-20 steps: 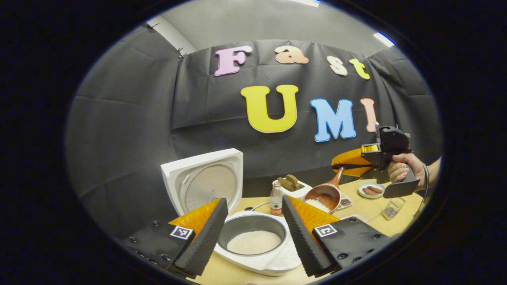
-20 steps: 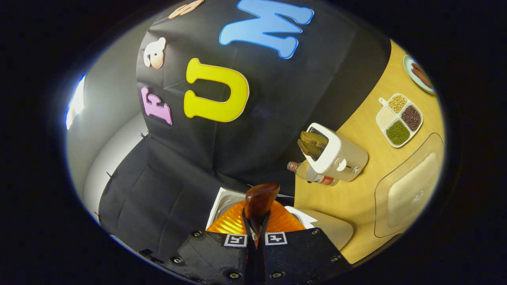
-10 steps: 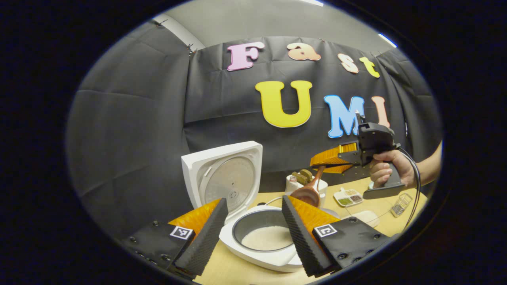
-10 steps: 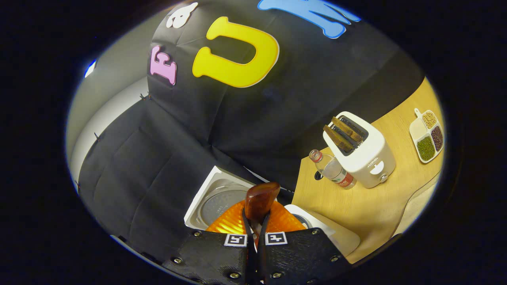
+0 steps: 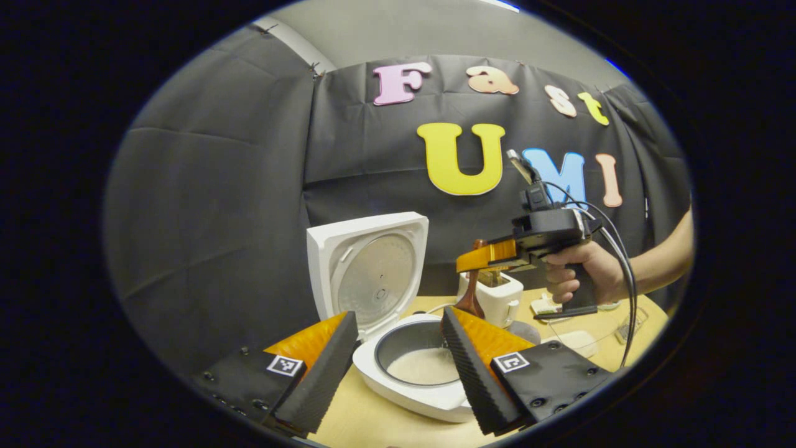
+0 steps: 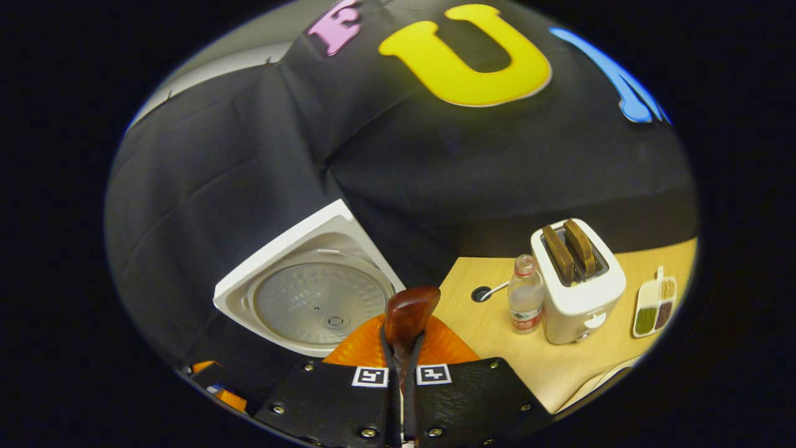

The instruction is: Close the left gripper, press the button to open the rice cooker; take a wooden spoon from the chopstick holder with the right hand, scoop a spoonful of rice and pour it into the rice cooker, then put the wooden spoon back into the chopstick holder.

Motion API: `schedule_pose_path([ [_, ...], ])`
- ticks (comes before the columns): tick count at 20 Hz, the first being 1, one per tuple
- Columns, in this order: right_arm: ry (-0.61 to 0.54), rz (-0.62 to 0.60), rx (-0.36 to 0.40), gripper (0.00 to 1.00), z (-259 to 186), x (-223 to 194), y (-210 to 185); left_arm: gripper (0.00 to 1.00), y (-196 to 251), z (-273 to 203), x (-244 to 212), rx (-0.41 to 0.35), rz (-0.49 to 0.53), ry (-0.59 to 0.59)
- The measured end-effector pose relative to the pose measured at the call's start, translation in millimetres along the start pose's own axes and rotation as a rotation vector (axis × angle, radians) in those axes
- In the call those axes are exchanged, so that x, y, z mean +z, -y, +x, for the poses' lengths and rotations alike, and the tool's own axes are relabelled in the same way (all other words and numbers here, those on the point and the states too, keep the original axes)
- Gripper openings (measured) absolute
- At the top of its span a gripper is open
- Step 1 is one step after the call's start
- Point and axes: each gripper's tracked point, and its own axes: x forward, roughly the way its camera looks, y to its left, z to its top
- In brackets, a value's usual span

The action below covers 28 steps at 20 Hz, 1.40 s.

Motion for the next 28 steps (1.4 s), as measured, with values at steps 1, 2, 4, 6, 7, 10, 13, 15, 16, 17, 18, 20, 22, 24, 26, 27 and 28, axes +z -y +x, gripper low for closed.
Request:
schedule_pose_path([
  [1,-0.003,-0.068,0.008,0.03,0.9,0.3,-5.8,0.95,-1.2,-1.9,-0.5,0.008,-0.003,0.002],
  [2,-0.003,-0.133,0.024,0.02,2.3,1.8,-13.9,0.96,-1.9,-3.3,-0.7,0.015,-0.005,0.004],
  [4,0.022,-0.269,0.065,0.02,7.0,7.4,-33.4,0.95,-7.1,-7.5,-8.9,0.023,-0.014,0.006],
  [6,0.053,-0.42,0.108,0.03,-2.3,12.4,-52.7,0.95,-9.8,-10.9,-10.6,0.038,-0.019,0.007],
  [7,0.076,-0.487,0.13,0.03,-9.2,18.1,-62.8,0.96,-9.9,-12.6,-10.4,0.043,-0.023,0.008],
  [10,0.173,-0.64,0.176,0.02,-37.5,40.7,-87.5,0.95,-10.2,-18.4,-11.4,0.053,-0.034,0.011],
  [13,0.228,-0.673,0.206,0.02,-75.6,62.5,-104.3,0.95,-11.3,-23.2,-9.8,0.058,-0.041,0.014],
  [15,0.245,-0.645,0.212,0.02,-87.8,71.3,-98.3,0.95,-10.4,-22.4,-6.8,0.053,-0.047,0.019],
  [16,0.248,-0.61,0.206,0.02,-86.7,71.8,-92.2,0.95,-8.8,-22.0,-5.2,0.05,-0.05,0.022],
  [17,0.25,-0.55,0.208,0.02,-89.0,75.4,-85.9,0.95,-7.0,-22.3,-2.1,0.044,-0.054,0.025],
  [18,0.249,-0.472,0.209,0.02,-86.6,80.3,-77.9,0.95,-4.6,-22.3,0.7,0.041,-0.059,0.03],
  [20,0.245,-0.29,0.194,0.02,-91.0,86.8,-48.2,0.95,-0.1,-19.0,3.3,0.029,-0.071,0.038],
  [22,0.24,-0.131,0.179,0.02,-84.9,89.4,-24.7,0.95,4.1,-18.2,5.0,0.025,-0.072,0.037],
  [24,0.241,0.014,0.164,0.03,-90.9,89.0,0.8,0.95,12.6,-19.3,8.8,0.013,-0.07,0.031],
  [26,0.252,0.152,0.151,0.03,-110.4,95.2,27.6,0.95,24.4,-21.2,15.1,-0.004,-0.067,0.032],
  [27,0.257,0.218,0.151,0.02,-118.0,93.9,37.8,0.96,31.8,-22.6,19.3,-0.012,-0.065,0.039],
  [28,0.264,0.273,0.15,0.02,-128.7,94.0,49.2,0.95,40.1,-21.9,24.9,-0.021,-0.063,0.049],
])
